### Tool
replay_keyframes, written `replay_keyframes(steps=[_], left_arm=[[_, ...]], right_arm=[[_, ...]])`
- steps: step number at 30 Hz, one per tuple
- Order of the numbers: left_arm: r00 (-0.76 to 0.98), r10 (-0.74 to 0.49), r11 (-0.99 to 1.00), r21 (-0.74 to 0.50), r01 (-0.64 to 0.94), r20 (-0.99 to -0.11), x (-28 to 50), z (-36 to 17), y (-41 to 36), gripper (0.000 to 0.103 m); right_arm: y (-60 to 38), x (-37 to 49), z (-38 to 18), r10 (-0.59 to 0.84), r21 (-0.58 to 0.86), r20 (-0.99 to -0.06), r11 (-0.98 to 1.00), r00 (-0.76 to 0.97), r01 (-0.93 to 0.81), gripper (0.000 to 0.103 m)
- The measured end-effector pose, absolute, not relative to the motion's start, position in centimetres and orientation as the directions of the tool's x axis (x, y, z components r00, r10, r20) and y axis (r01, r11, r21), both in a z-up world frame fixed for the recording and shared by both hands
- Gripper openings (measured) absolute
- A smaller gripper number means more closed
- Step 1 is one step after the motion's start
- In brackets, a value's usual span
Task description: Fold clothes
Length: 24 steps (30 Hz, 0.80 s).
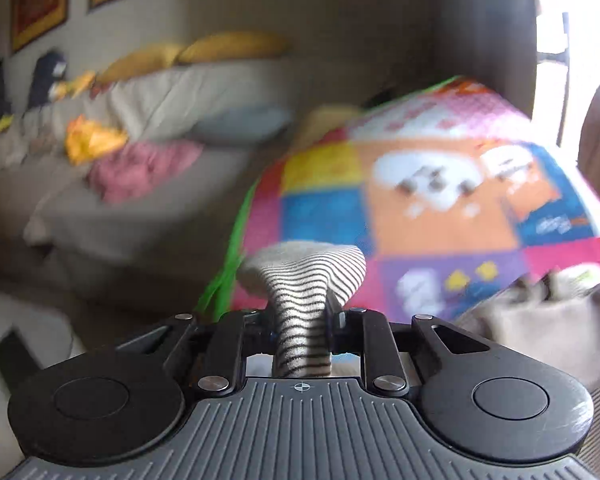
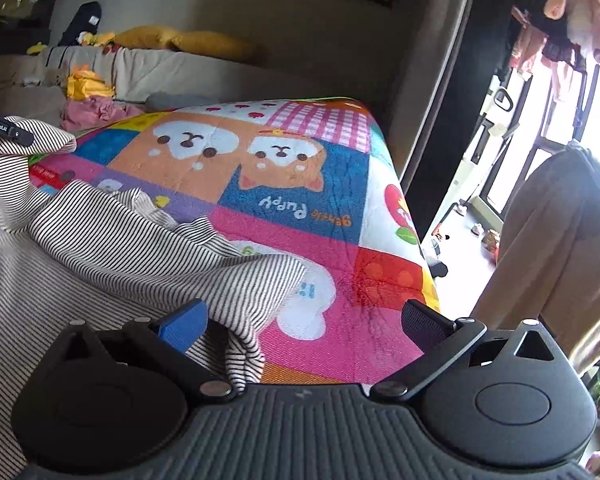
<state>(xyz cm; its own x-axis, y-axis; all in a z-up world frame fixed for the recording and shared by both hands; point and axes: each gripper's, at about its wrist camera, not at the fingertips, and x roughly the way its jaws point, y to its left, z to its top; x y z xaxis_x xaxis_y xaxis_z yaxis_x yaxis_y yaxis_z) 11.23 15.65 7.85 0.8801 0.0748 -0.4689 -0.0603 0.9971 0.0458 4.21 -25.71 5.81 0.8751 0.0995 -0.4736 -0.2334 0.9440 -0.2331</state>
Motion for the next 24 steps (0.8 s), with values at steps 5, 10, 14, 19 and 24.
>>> replay_keyframes(steps=[5,10,14,19,24], left_arm=[[0.915,-0.211,0.971,0.038,0.238,-0.343,12.1,13.2,5.4,0.022],[0.787,-0.490,0.845,0.019,0.535,-0.375,11.2,12.1,-1.8,0.073],[0.737,-0.486,0.801,0.097,0.591,-0.469,8.7,9.0,-3.0,0.086],[0.679,-0.426,0.784,0.130,0.607,-0.598,7.2,4.8,-2.6,0.087],[0.658,-0.421,0.793,0.098,0.601,-0.624,7.5,3.1,-1.4,0.087]], right_arm=[[-29.3,5.1,6.1,0.089,-0.068,-0.477,0.988,0.874,-0.137,0.103],[-32.5,4.7,5.4,0.098,0.049,-0.503,0.995,0.859,-0.085,0.103],[-34.6,3.9,4.5,0.115,0.108,-0.522,0.992,0.845,-0.068,0.103],[-33.4,5.5,5.6,0.284,0.250,-0.490,0.951,0.824,-0.180,0.103],[-31.5,10.0,6.5,0.505,0.485,-0.441,0.829,0.741,-0.276,0.103]])
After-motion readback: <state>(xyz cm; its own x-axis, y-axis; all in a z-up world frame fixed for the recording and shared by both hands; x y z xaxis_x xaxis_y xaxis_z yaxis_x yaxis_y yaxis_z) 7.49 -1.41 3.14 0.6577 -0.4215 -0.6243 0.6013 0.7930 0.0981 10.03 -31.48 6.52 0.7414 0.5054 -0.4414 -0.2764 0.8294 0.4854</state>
